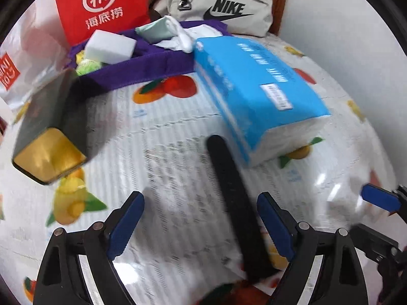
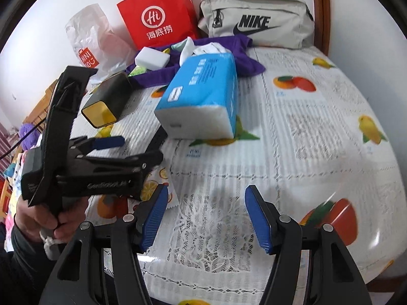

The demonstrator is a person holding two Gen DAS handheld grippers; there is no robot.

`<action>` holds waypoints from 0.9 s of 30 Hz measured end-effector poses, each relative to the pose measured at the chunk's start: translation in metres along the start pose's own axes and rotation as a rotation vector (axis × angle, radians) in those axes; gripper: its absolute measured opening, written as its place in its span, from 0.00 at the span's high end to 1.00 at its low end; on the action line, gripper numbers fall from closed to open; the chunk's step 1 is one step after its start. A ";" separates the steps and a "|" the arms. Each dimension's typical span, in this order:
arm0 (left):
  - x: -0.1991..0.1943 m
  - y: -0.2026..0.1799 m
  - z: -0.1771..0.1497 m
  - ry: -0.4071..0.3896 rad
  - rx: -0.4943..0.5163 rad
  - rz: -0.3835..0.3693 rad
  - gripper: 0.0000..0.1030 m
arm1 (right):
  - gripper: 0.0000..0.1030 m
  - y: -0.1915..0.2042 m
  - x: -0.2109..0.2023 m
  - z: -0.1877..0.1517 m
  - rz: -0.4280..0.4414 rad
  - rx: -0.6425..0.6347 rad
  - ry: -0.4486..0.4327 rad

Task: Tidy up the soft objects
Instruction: 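Grasp the black watch strap with the left gripper while the right moves to the orange-print sachet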

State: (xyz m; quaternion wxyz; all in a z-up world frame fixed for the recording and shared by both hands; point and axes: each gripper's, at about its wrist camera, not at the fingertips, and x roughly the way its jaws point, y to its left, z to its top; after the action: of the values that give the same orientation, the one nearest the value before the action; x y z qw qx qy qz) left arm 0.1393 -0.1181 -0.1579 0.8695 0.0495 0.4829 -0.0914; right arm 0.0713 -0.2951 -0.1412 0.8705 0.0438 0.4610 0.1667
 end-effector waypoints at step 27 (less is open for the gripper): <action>-0.009 -0.005 -0.007 -0.042 0.121 -0.105 0.81 | 0.39 0.011 0.017 -0.012 0.078 0.004 0.038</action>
State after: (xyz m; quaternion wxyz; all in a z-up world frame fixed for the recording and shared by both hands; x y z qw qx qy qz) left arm 0.1275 -0.1209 -0.1539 0.8688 0.0747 0.4600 -0.1671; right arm 0.0677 -0.2801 -0.1590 0.8544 0.0601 0.4757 0.2003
